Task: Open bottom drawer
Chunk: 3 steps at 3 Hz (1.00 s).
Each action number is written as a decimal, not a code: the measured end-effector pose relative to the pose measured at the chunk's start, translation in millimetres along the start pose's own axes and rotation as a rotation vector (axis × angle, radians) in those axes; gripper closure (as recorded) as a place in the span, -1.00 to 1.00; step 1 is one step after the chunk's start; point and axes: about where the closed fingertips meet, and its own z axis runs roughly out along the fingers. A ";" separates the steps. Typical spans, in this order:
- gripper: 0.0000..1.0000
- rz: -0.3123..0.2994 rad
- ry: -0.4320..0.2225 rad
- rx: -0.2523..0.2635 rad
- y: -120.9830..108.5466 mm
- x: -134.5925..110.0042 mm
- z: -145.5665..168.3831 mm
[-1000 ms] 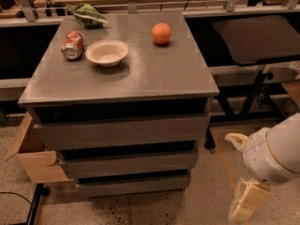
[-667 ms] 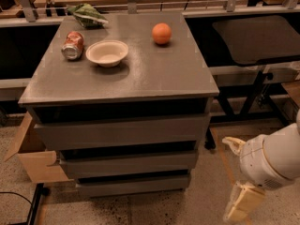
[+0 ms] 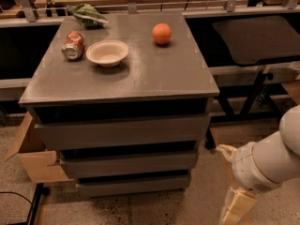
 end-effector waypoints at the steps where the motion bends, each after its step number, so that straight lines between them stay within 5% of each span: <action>1: -1.00 -0.021 -0.015 -0.052 2.3 19.5 59.3; 3: -1.00 -0.038 -0.161 -0.112 -1.0 53.1 185.2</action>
Offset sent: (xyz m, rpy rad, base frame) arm 0.0178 0.0141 -0.2199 0.1917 0.0731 0.0923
